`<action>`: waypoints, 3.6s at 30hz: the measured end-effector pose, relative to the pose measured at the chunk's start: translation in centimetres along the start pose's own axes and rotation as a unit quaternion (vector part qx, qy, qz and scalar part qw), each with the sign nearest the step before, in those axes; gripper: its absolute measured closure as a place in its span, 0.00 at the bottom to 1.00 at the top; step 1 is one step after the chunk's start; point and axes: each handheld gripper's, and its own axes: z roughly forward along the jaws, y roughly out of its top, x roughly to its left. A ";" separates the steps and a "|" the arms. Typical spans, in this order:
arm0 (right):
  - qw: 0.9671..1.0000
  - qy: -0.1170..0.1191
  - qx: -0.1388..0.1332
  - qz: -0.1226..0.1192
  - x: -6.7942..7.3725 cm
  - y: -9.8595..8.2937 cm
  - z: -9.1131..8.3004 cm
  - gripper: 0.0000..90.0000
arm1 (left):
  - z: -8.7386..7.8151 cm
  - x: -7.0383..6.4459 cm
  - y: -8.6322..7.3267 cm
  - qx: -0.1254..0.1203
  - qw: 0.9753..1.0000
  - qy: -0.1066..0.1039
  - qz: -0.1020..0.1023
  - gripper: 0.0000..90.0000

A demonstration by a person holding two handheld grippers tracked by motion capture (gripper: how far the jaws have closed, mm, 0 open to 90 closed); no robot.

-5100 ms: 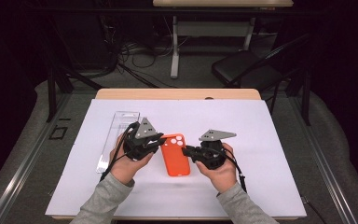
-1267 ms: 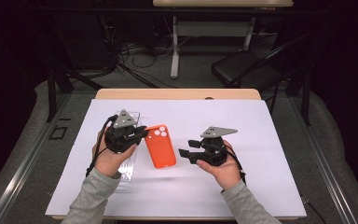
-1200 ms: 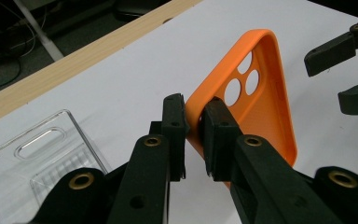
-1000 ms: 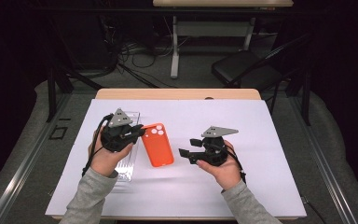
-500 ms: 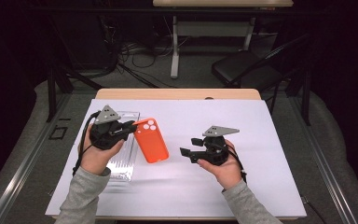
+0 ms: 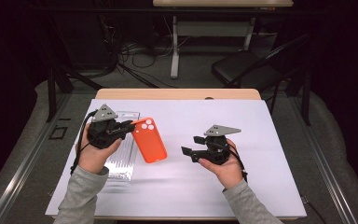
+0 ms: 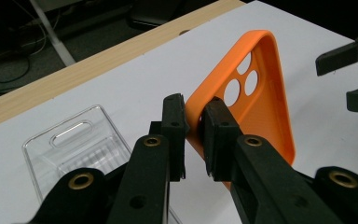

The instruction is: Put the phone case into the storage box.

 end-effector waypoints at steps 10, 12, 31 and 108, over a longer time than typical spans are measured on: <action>1.000 -0.016 -0.015 0.011 -1.0 0.3 -0.8 0.30 | 0.6 0.5 0.9 0.016 1.000 -0.013 -0.002 0.89; 1.000 -0.018 -0.019 0.016 -1.0 0.3 -0.9 0.29 | 0.9 0.6 1.3 0.025 1.000 -0.016 0.001 0.89; 0.999 -0.021 -0.010 0.023 -1.6 0.4 -1.1 0.27 | 2.2 1.4 4.7 0.079 0.996 -0.026 0.030 0.90; 0.999 -0.039 -0.006 0.020 -2.1 0.2 -1.0 0.22 | 2.7 10.3 6.1 0.085 0.972 0.141 0.167 0.89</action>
